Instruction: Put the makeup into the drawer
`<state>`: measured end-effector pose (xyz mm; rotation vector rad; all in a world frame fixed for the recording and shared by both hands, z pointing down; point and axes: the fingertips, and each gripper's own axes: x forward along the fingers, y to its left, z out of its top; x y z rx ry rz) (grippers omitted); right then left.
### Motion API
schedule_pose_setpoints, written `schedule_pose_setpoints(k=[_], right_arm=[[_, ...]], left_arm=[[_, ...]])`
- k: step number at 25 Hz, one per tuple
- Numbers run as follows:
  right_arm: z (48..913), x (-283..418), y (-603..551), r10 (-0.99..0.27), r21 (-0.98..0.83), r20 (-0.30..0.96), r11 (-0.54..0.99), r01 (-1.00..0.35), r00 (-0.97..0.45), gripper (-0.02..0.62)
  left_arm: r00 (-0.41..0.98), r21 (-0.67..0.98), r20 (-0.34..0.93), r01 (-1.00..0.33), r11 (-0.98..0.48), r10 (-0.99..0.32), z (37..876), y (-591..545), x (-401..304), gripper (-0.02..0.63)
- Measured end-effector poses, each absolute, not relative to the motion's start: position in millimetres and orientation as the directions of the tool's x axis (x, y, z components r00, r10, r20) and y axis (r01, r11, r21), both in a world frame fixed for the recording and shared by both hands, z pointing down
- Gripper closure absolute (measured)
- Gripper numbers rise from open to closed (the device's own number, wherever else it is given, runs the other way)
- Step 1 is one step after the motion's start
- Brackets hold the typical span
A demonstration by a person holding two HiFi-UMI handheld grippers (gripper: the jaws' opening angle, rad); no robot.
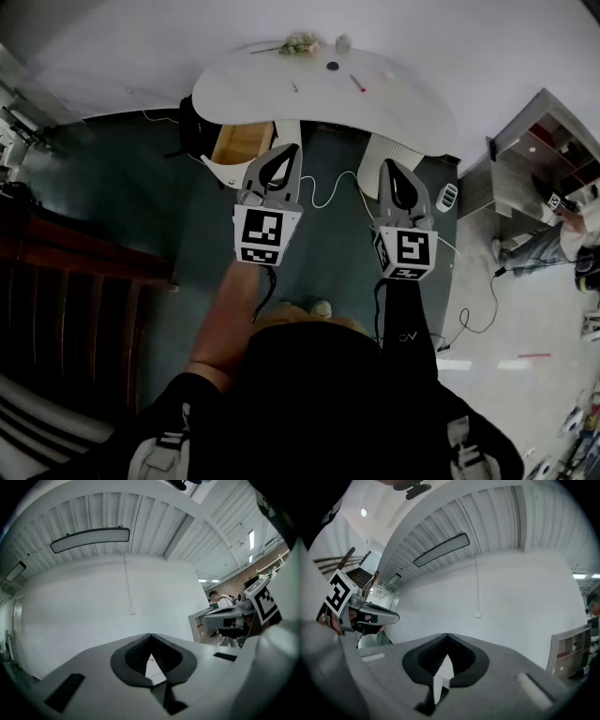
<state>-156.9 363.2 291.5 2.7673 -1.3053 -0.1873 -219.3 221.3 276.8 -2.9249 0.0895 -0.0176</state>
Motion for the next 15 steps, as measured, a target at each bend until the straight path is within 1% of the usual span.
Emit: schedule_pose_setpoints(k=[15], right_arm=[[289.1,-151.5,362.2,-0.778,0.142,-0.083,-0.627,-0.766,0.622,0.594]], left_arm=[[0.997,-0.223,0.003,-0.075,-0.972,-0.078,275.7,220.5,-215.2,0.599]])
